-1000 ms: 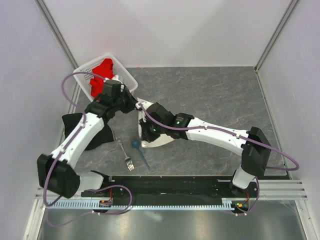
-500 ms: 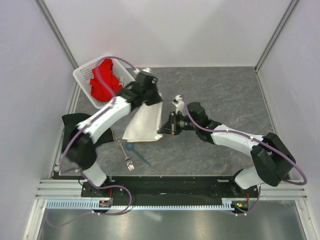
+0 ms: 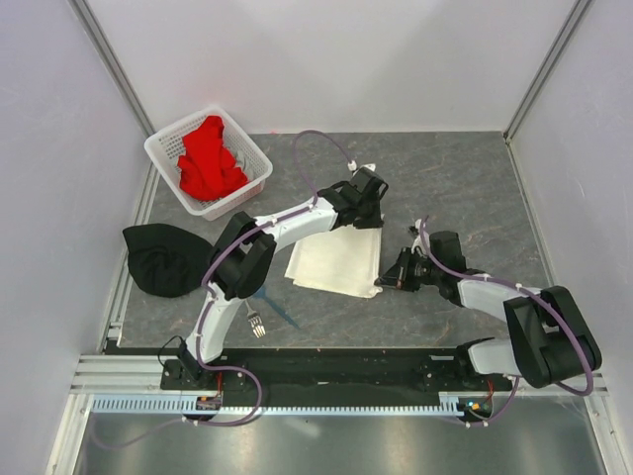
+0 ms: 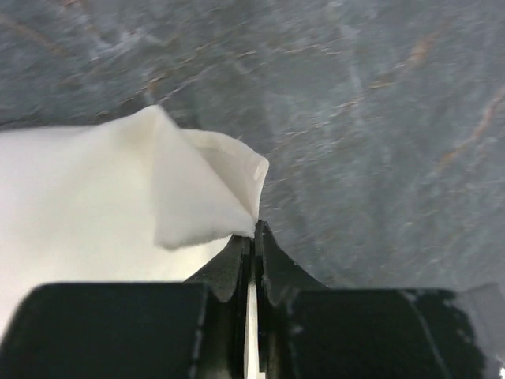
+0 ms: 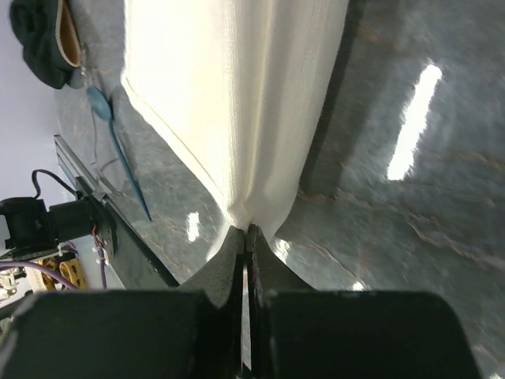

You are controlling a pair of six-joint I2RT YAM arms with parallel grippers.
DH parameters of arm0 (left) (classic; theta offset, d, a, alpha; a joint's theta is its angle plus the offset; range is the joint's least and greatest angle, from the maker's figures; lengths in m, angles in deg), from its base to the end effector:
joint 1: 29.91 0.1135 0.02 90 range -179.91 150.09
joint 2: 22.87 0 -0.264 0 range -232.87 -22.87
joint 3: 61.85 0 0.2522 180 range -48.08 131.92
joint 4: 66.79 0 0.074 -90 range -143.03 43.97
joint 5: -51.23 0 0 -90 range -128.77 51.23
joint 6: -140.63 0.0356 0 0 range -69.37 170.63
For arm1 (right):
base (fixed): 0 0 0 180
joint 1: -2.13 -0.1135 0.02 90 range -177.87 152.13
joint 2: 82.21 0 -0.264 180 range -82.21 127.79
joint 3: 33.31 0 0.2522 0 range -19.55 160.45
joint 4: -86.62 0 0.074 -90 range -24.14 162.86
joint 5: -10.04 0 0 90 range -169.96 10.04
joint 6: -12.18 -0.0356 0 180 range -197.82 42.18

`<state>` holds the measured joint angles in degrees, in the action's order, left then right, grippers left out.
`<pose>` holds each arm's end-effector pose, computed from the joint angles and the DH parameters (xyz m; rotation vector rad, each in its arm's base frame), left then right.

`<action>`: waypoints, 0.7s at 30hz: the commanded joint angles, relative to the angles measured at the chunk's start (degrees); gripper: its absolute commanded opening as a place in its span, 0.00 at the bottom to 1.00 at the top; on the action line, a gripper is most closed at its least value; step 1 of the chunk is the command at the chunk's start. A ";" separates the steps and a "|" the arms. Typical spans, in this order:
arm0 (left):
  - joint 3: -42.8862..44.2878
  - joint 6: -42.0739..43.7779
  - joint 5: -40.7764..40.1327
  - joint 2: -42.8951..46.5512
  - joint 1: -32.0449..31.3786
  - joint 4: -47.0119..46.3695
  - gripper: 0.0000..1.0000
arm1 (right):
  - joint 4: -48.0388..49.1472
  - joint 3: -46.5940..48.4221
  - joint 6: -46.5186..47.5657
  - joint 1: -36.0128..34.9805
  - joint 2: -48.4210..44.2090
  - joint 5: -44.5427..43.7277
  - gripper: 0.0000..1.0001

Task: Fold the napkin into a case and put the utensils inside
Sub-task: Turn over the upper triangle folded napkin at the center of the board, then smooth out the lower triangle-folded napkin at the center of the board.

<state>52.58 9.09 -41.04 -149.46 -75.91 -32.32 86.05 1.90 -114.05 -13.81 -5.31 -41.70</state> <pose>0.3478 -0.3581 0.1927 0.0773 2.4905 -0.6497 0.2093 0.0827 0.1343 0.0601 2.4275 1.2147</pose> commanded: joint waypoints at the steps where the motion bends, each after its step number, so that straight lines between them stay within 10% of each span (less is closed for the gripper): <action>1: 4.45 0.58 -0.74 -0.51 1.17 -8.41 0.25 | -18.06 0.78 4.15 1.17 -2.28 -2.38 0.07; 3: 4.37 1.45 2.07 0.37 1.17 -7.62 0.64 | -23.70 2.36 4.50 2.32 -4.38 -4.94 0.27; 7: 0.88 5.58 6.39 6.95 1.35 -4.89 0.73 | -31.61 6.75 4.15 3.38 -8.69 -13.62 0.49; 8: -0.63 6.37 6.92 11.14 1.52 -4.72 0.90 | -33.13 8.07 4.41 3.72 -9.48 -15.57 0.54; 12: -8.80 9.89 11.21 19.68 1.53 -3.40 0.89 | -35.43 13.95 5.03 5.48 -8.98 -21.82 0.73; 21: -30.69 7.53 17.21 27.45 -2.95 -9.63 0.77 | -28.14 25.12 5.82 7.51 8.06 -24.45 0.70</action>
<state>27.42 15.69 -27.44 -121.02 -75.61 -39.10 54.93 22.60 -109.39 -6.80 -2.49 -62.92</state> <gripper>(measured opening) 0.776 0.735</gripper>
